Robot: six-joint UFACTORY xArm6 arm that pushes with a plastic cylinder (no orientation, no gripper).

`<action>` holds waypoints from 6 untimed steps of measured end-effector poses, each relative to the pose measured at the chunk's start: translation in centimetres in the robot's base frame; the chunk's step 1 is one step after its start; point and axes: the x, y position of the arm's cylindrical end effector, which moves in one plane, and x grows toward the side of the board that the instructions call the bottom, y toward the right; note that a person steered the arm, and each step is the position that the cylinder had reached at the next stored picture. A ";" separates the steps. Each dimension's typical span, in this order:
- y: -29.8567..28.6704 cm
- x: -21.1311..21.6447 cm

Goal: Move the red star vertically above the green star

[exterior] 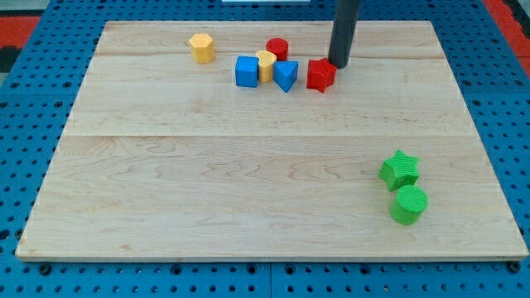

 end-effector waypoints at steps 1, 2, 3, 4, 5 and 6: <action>-4.6 1.1; -6.6 3.3; -1.8 7.1; 0.9 4.5; 3.2 3.0; 3.1 8.2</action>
